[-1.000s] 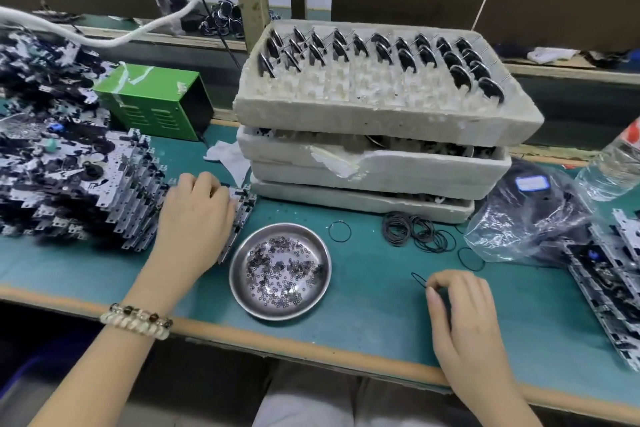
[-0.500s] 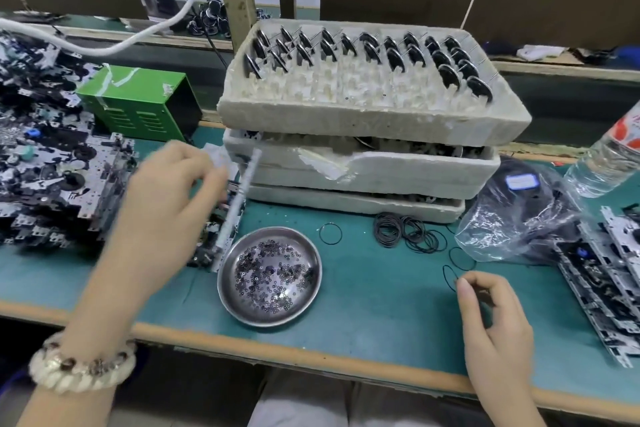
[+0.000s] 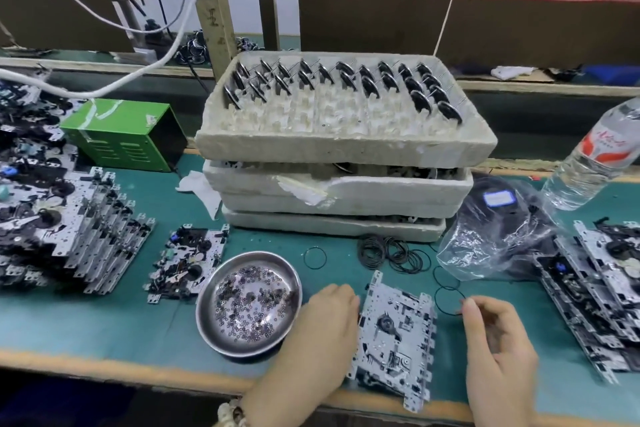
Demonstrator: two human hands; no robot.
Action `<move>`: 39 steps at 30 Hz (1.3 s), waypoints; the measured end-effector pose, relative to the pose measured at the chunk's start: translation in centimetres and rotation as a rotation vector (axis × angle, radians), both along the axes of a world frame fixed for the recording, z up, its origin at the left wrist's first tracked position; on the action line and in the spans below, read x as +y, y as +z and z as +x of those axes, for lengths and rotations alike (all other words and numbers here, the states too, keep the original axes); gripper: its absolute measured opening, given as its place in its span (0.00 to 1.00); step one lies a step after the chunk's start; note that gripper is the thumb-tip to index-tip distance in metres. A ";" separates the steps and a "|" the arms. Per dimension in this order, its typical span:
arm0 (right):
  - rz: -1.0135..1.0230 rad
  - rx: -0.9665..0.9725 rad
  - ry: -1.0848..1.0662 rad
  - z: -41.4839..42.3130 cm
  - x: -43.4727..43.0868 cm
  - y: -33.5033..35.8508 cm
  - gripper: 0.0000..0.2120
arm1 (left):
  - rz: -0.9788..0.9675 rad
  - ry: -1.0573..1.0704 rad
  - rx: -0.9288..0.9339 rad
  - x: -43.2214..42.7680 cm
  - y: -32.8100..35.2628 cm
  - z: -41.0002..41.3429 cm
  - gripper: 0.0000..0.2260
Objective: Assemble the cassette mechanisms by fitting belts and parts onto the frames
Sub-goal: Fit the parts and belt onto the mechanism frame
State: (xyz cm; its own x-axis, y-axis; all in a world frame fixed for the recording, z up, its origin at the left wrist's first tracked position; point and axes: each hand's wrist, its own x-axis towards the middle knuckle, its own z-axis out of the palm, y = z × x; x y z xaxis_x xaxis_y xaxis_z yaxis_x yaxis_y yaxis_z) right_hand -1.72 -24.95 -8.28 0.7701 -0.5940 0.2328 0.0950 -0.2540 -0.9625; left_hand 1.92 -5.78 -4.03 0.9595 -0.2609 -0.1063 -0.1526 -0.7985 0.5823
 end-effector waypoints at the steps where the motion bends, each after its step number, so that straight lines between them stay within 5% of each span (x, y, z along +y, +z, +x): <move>1: 0.008 -0.001 -0.011 0.0 0.1 0.0 0.03 | 0.059 -0.004 -0.041 -0.1 0.1 0.0 0.09; 4: 0.068 -0.042 -0.115 -0.1 0.2 0.3 0.05 | 0.089 0.015 -0.119 0.0 1.2 0.5 0.07; 14: 0.137 -0.104 -0.190 0.1 0.0 0.3 0.07 | -0.273 0.022 -0.398 0.5 12.7 7.6 0.07; 18: 0.076 -0.133 -0.180 0.2 0.1 0.5 0.12 | 0.003 0.154 -0.553 -1.6 16.9 14.1 0.15; 26: 0.101 -0.146 -0.195 0.1 0.0 0.6 0.11 | 0.214 0.197 -0.441 -4.8 18.1 22.0 0.12; 39: 0.060 -0.112 -0.162 -0.2 -0.2 0.7 0.06 | 0.032 0.334 -0.404 -5.5 17.5 23.1 0.13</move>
State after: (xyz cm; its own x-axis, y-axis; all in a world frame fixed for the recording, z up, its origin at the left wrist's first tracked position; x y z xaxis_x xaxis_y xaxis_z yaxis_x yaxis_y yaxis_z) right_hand -1.96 -25.14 -7.55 0.6345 -0.7235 0.2718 0.1643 -0.2173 -0.9622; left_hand 24.99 -11.24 13.44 0.9560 0.0637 0.2864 -0.0938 -0.8586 0.5040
